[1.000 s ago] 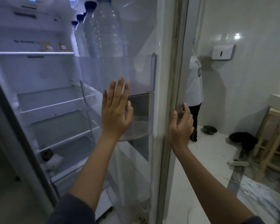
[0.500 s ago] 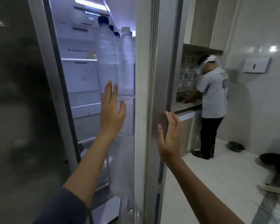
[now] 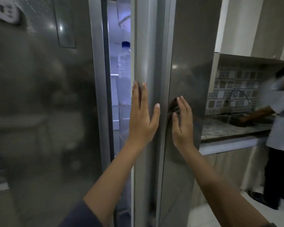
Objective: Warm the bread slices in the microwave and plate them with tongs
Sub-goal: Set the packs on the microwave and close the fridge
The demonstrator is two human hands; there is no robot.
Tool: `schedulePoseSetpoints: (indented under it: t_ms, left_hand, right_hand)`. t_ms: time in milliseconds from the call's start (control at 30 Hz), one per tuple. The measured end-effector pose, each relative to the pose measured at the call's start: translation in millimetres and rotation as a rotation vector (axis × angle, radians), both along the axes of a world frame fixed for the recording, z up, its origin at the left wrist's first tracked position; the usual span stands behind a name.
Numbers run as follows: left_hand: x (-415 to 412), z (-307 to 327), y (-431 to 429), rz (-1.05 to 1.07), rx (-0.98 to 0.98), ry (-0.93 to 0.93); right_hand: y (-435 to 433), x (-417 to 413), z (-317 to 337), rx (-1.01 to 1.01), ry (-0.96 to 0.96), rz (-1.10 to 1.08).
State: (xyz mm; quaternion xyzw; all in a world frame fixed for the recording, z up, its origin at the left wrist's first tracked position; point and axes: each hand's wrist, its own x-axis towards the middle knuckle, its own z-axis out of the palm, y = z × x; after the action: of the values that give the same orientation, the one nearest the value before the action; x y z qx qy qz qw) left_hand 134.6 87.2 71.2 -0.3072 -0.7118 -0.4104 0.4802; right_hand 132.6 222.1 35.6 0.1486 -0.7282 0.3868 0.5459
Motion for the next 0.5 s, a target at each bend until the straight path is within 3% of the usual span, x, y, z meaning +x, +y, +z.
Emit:
schedulePoseSetpoints:
  t_ms: [233,500]
  left_hand:
    - [-60,0,-12,0.181,0.15,0.005]
    - [-115,5,-27,0.31,0.008,0.068]
  right_hand:
    - [-16,-81,16,0.084,0.138,0.007]
    - [-15,-150,15,0.148,0.08,-0.096]
